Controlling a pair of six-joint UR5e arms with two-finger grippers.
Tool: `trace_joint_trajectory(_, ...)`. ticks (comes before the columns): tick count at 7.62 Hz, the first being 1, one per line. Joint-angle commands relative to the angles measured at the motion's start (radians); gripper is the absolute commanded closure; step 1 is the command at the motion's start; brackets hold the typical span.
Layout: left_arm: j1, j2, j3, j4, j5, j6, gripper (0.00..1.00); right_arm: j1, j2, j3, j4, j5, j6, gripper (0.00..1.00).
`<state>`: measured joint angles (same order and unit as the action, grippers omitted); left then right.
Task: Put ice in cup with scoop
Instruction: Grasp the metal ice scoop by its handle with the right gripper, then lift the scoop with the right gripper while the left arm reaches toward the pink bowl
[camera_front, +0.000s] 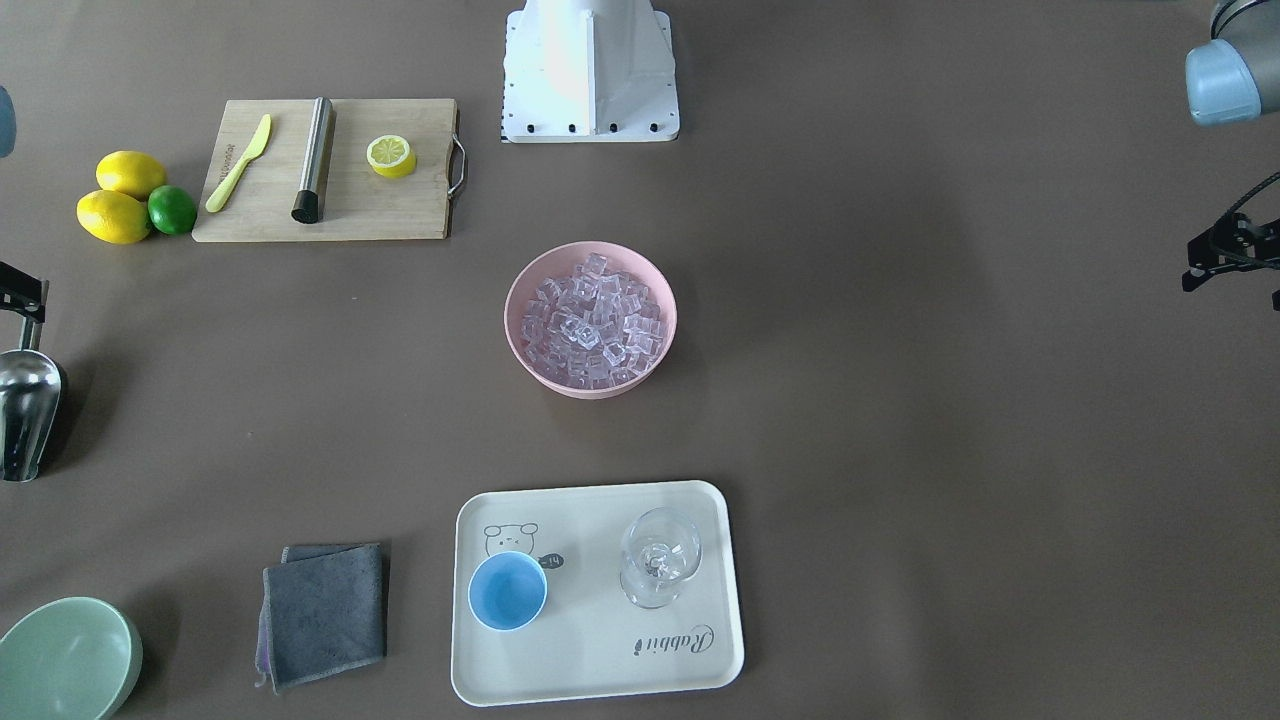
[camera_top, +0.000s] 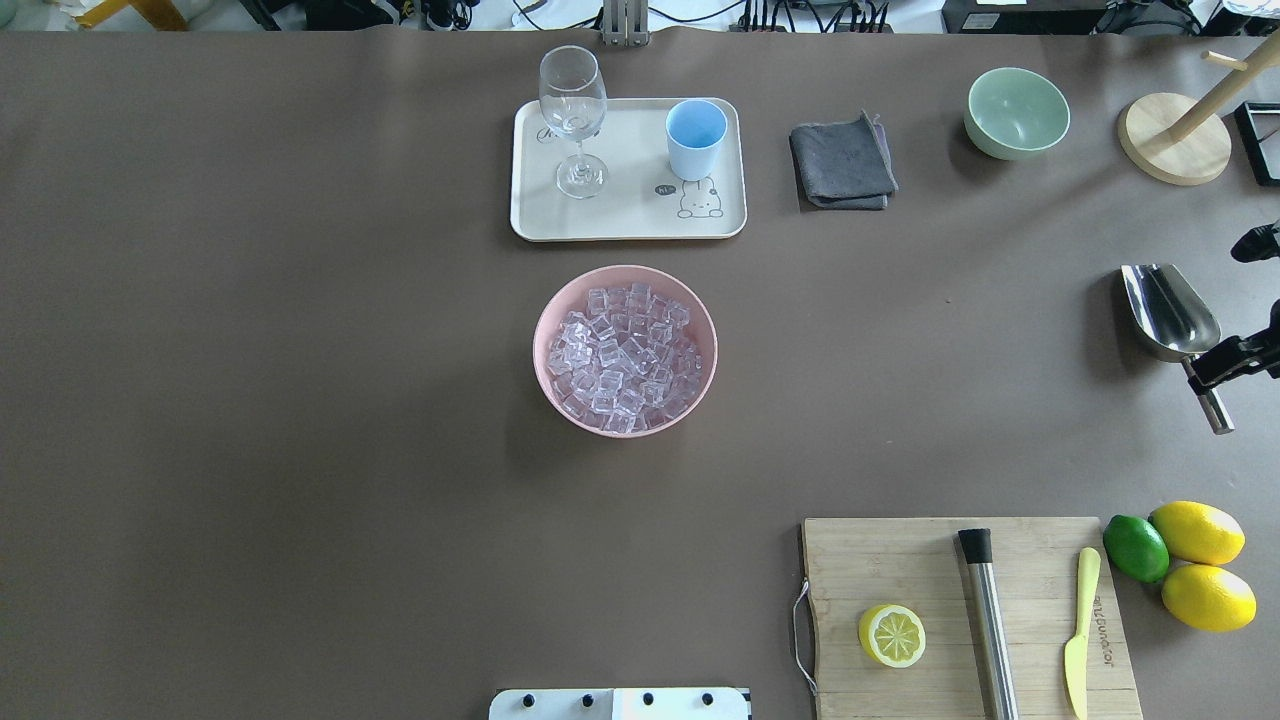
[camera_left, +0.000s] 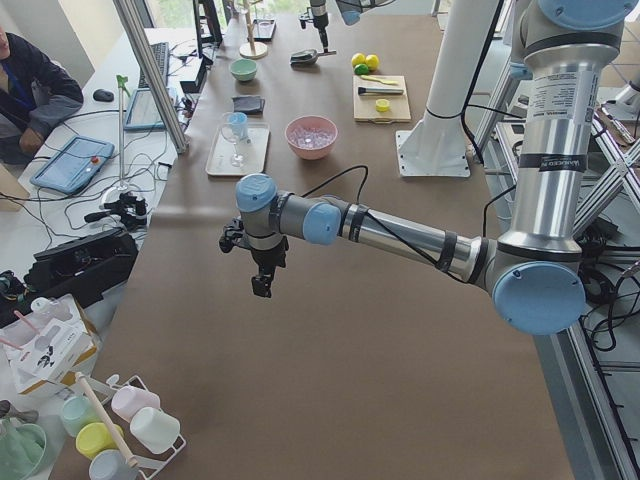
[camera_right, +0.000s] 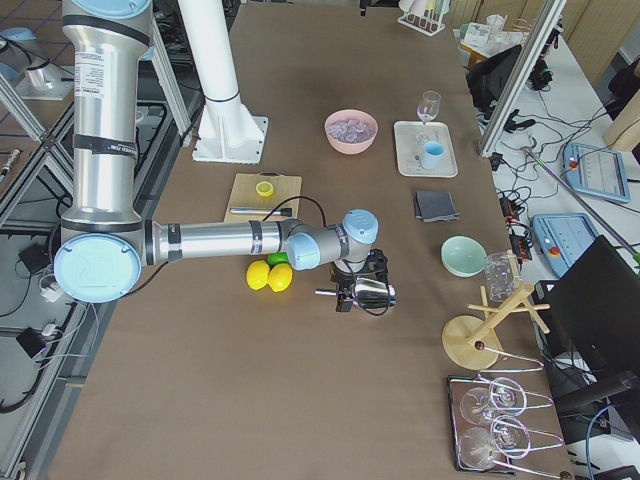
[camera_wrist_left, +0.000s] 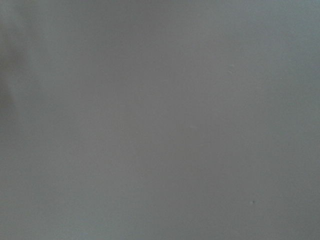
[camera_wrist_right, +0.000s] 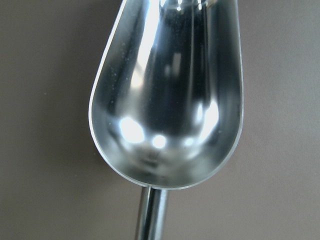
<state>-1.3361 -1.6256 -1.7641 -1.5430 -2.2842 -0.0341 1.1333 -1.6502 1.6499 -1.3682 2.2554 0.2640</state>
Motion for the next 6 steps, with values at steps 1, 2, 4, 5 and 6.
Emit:
trace_joint_trajectory(1, 0.07, -0.061, -0.009, -0.008, -0.001, -0.001, 0.0, -0.042, -0.003, -0.012, -0.008, 0.004, 0.001, 0.0)
trace_joint_trajectory(2, 0.118, -0.092, -0.012, -0.006, -0.003, -0.003, 0.0, -0.047, -0.01, -0.012, -0.009, 0.004, 0.003, 0.0)
trace_joint_trajectory(4, 0.194, -0.108, -0.067, -0.009, -0.003, -0.059, 0.0, -0.053, -0.008, -0.016, -0.009, 0.004, 0.007, 0.41)
trace_joint_trajectory(5, 0.236, -0.129, -0.077, -0.029, -0.001, -0.069, 0.0, -0.055, -0.008, -0.018, -0.009, 0.016, 0.009, 0.64)
trace_joint_trajectory(6, 0.264, -0.131, -0.077, -0.084, -0.003, -0.069, 0.0, -0.055, -0.008, -0.018, -0.008, 0.019, 0.009, 0.88)
